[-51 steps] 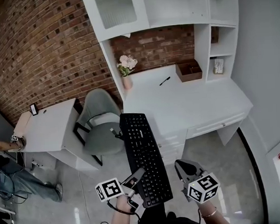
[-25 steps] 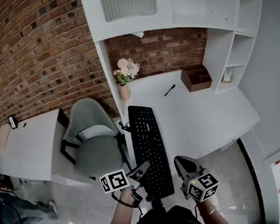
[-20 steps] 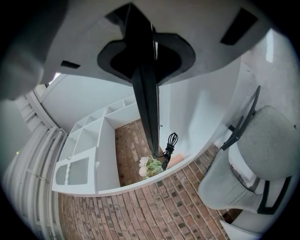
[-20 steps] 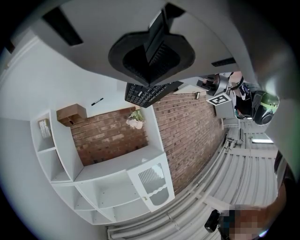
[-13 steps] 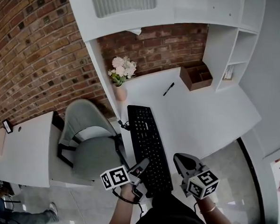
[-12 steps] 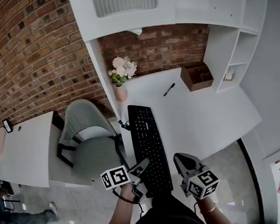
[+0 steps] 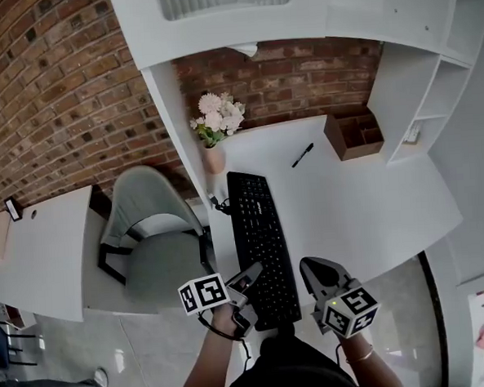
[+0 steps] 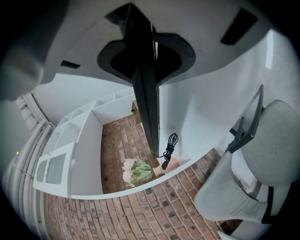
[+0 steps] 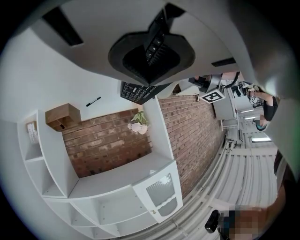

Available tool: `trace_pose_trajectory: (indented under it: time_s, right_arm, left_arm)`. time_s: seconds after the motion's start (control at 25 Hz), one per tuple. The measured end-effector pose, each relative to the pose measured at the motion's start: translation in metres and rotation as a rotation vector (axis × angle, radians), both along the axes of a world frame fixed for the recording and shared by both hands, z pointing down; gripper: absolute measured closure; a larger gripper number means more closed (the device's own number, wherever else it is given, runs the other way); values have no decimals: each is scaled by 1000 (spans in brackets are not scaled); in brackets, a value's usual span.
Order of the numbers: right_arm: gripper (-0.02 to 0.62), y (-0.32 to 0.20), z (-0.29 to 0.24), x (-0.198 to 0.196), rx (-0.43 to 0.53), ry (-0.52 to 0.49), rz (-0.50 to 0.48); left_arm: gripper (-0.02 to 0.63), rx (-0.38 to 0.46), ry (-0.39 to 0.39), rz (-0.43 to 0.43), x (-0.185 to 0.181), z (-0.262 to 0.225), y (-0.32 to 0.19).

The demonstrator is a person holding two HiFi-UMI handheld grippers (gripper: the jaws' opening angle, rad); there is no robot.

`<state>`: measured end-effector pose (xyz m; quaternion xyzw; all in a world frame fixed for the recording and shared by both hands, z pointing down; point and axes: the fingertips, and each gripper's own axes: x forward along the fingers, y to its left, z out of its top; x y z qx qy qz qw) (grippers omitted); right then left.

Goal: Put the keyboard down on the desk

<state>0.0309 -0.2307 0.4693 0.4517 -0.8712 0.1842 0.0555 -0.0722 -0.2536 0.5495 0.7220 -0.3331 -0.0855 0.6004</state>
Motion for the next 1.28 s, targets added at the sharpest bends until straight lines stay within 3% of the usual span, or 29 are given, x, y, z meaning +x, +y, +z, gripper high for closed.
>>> trace_pose_trajectory:
  time_s: [0.96, 1.28]
  right_arm:
    - [591, -55, 20, 6, -45, 11, -40]
    - [591, -61, 25, 5, -56, 14, -58]
  left_arm:
    - [512, -27, 19, -33, 12, 33, -71]
    - [505, -42, -19, -45, 11, 46, -76]
